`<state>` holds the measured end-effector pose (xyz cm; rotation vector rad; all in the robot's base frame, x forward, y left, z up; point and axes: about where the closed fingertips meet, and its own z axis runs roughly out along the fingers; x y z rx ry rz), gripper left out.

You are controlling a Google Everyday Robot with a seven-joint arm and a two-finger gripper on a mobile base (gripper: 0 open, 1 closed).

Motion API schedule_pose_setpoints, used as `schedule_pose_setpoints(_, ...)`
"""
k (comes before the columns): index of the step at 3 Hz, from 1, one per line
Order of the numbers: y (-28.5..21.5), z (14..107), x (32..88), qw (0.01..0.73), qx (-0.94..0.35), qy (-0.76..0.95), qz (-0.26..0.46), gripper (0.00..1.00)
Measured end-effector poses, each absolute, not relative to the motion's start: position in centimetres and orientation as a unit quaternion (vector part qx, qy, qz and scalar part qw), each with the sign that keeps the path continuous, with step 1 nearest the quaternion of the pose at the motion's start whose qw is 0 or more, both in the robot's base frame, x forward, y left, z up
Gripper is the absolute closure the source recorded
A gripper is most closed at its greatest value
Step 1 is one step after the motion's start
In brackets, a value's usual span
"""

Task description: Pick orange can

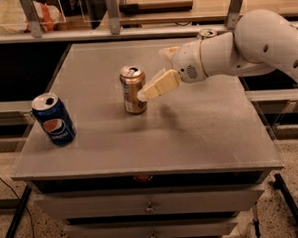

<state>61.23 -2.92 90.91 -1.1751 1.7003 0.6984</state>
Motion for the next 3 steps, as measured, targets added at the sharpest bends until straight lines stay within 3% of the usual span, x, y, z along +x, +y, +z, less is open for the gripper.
schedule_pose_setpoints(2, 2.0, 91.2, 61.9, 0.465, -0.499, 0.655, 0.323, 0.00)
schedule_pose_setpoints(3, 3.4, 91.0, 61.5, 0.460, -0.511, 0.645, 0.333, 0.15)
